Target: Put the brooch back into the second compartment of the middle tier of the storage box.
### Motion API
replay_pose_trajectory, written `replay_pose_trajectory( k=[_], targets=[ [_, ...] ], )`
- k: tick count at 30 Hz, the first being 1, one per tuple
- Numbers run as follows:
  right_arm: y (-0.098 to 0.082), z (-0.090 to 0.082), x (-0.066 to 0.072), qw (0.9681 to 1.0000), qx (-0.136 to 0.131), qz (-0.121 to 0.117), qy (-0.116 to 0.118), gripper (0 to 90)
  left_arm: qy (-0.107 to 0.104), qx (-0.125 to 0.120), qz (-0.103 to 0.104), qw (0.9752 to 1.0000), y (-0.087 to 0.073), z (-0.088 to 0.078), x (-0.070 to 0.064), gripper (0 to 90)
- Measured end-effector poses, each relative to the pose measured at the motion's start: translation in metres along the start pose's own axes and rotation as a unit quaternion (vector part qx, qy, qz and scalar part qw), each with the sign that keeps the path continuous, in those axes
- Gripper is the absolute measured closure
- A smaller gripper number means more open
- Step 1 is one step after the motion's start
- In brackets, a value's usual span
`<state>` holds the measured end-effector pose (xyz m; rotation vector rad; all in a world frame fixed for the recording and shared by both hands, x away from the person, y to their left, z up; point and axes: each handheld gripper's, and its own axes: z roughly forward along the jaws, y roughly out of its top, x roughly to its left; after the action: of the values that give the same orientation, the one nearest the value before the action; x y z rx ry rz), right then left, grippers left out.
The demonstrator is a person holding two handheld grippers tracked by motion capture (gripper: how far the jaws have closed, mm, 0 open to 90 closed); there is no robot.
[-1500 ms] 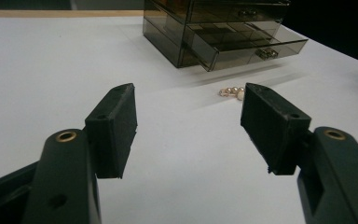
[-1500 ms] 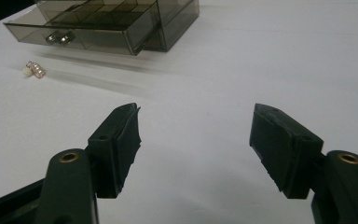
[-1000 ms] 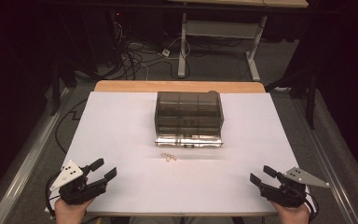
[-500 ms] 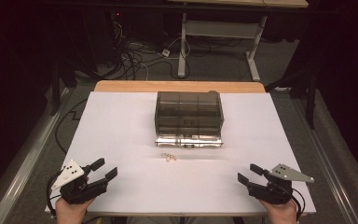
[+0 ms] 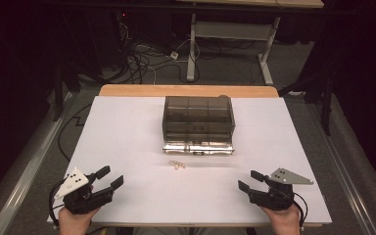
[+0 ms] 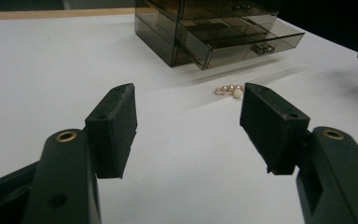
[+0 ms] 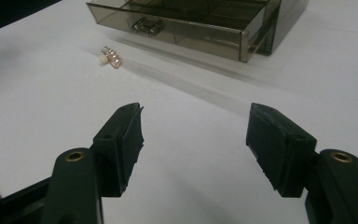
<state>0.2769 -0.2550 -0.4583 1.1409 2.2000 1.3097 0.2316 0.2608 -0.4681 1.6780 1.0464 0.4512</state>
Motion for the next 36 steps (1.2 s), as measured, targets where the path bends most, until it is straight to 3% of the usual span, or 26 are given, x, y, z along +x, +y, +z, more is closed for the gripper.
replay_pose_trajectory(
  k=[12, 22, 30, 36],
  targets=[
    [0.011, 0.021, 0.013, 0.9995, 0.022, -0.012, 0.018, 39.3, -0.001, 0.000, 0.001, 1.0000, 0.000, 0.000, 0.000, 35.5],
    [0.022, 0.036, 0.026, 0.9983, 0.037, -0.005, 0.045, 42.0, -0.002, -0.001, -0.001, 1.0000, 0.000, 0.000, 0.001, 35.5],
    [0.034, 0.056, 0.043, 0.9933, 0.083, -0.037, 0.070, 48.0, -0.002, -0.002, 0.002, 1.0000, 0.000, 0.000, 0.000, 35.5],
    [0.041, 0.070, 0.052, 0.9898, 0.101, -0.064, 0.078, 51.0, -0.001, -0.003, 0.000, 1.0000, 0.000, 0.000, 0.000, 35.5]
  ],
)
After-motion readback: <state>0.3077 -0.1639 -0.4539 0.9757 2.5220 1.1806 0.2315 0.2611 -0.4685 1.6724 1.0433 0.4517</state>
